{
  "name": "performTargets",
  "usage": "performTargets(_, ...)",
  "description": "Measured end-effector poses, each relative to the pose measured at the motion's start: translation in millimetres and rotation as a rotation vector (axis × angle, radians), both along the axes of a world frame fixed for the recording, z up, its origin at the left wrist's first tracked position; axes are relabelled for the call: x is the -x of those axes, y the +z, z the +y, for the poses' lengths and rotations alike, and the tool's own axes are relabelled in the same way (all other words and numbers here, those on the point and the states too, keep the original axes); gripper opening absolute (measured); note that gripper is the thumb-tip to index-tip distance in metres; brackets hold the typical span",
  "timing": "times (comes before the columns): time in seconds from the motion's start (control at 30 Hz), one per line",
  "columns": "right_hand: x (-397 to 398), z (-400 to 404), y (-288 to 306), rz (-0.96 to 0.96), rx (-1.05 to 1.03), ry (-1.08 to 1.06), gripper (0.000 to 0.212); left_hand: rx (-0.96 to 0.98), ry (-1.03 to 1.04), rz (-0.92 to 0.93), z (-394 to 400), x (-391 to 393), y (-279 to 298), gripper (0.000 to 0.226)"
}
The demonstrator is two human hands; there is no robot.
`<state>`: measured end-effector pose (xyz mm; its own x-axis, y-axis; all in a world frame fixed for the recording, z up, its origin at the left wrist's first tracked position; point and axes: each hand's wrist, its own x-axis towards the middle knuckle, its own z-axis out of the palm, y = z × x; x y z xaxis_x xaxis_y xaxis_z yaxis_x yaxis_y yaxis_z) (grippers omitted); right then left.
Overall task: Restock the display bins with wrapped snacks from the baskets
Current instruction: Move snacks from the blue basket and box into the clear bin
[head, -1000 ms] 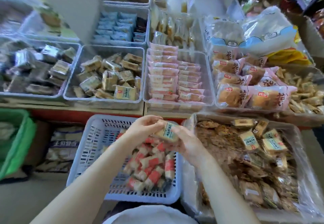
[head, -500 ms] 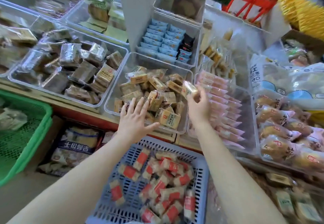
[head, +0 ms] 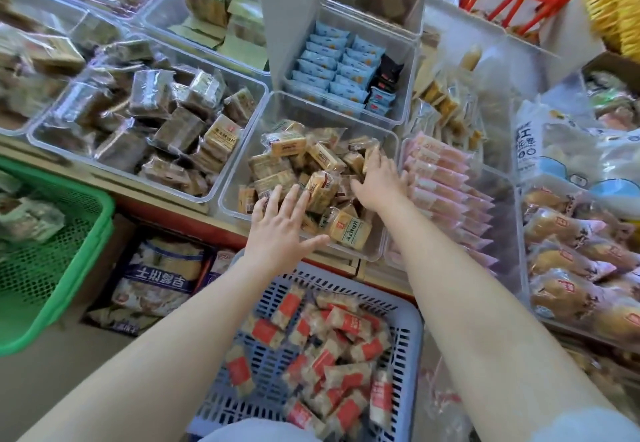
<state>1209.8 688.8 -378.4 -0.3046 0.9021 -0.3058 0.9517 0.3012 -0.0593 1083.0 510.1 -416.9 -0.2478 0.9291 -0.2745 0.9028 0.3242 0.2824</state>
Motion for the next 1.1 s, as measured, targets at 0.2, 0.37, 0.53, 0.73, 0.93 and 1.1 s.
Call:
performTargets(0.2, -71.5, -91.9, 32.8, 0.527, 0.022, 0.016, 0.027, -0.128, 0.129, -0.133, -6.4, -17.6, 20.6, 0.095)
performTargets(0.37, -208.1, -173.8, 15.2, 0.583, 0.111, -0.321, 0.02, -0.222, 0.025, -0.381, -6.8, -138.5, 62.0, 0.052)
performTargets(0.53, -375.5, -218.4, -12.0, 0.417, 0.012, -0.686, 0.023, 0.287, -0.357, -0.518, -5.6, -283.4, 61.9, 0.032)
performTargets(0.73, -553.8, -232.4, -23.8, 0.193, -0.178, -1.003, 0.071, 0.456, -0.41, -0.497, -13.0, -406.3, 48.6, 0.03)
performTargets(0.93, -614.4, -213.5, -40.8, 0.338, 0.177, -0.954, 0.101, 0.485, -0.33, -0.486, -19.0, -464.7, 34.1, 0.018)
performTargets(1.1, -614.8, -185.2, -54.2, 0.315, 0.245, -0.909, 0.076, 0.474, -0.284, -0.509, -21.2, -472.9, 38.0, 0.008)
